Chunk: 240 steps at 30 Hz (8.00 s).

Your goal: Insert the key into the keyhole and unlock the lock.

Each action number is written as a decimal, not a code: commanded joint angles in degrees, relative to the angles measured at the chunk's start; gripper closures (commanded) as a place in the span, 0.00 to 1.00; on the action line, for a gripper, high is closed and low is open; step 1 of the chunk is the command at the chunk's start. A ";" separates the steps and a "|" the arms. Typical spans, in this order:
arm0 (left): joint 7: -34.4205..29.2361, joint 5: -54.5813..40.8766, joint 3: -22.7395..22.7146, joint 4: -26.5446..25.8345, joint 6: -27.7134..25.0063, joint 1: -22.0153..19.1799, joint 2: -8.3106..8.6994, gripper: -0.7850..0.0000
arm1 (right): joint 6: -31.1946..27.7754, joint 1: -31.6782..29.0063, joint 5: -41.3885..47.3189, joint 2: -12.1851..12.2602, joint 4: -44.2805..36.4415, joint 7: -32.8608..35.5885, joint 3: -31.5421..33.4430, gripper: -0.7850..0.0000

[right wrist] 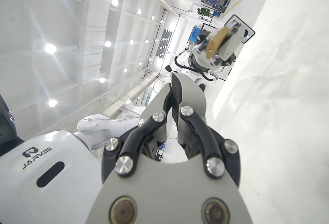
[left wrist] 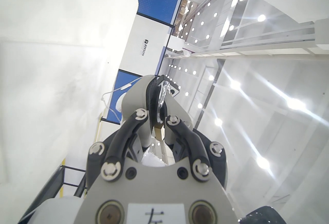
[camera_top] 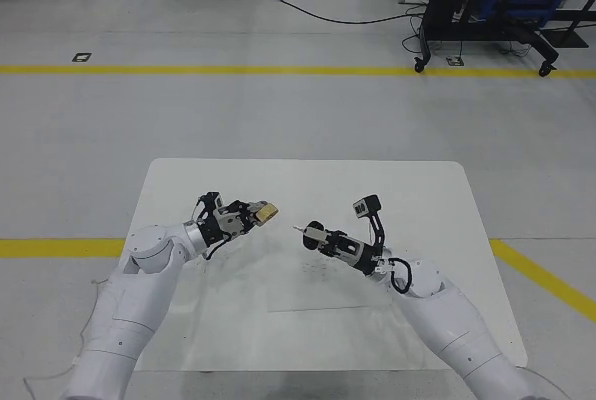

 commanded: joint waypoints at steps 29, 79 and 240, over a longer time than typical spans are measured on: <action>19.60 12.01 5.02 -9.62 2.11 2.63 -0.65 1.00 | 22.71 -3.71 -15.83 -1.62 -12.15 -29.45 -3.22 1.00; 25.60 14.85 3.96 -12.97 1.80 4.77 -0.95 1.00 | 29.60 -6.76 -19.91 -4.34 -15.73 -39.32 -4.68 1.00; 19.93 19.12 2.10 -17.55 -17.60 8.32 0.29 1.00 | 40.14 1.35 38.01 -7.77 5.00 9.26 5.57 0.88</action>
